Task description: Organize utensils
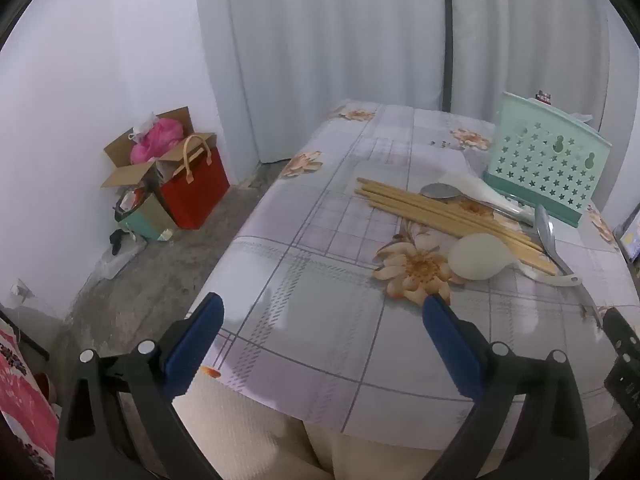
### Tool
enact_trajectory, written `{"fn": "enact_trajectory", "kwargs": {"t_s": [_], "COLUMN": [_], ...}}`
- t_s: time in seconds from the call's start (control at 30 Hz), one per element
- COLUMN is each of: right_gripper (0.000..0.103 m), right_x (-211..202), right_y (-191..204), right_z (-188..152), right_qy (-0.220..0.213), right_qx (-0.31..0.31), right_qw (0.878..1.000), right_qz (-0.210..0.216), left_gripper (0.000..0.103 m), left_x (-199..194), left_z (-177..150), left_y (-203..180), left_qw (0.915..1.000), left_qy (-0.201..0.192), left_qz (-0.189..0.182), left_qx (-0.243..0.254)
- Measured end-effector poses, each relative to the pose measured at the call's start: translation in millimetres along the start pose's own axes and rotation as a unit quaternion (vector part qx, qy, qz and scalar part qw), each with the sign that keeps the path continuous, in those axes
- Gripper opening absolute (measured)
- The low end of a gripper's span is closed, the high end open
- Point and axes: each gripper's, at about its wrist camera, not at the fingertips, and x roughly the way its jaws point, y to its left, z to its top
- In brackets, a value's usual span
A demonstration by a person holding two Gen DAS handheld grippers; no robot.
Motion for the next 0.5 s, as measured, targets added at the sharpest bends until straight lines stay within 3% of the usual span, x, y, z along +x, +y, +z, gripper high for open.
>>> {"fn": "enact_trajectory", "kwargs": {"t_s": [0.5], "right_gripper": [0.095], "right_x": [2.9], "right_y": [2.0], "right_z": [-0.3], "right_qy": [-0.001], "right_qx": [0.004], "right_qw": [1.000], "right_qz": [0.000], "left_gripper": [0.097], "left_x": [5.3], "left_z": [-5.4], "left_y": [-0.5], "left_qw": [0.9999], "left_qy": [0.008], "left_qz": [-0.007], "left_qx": [0.002]}}
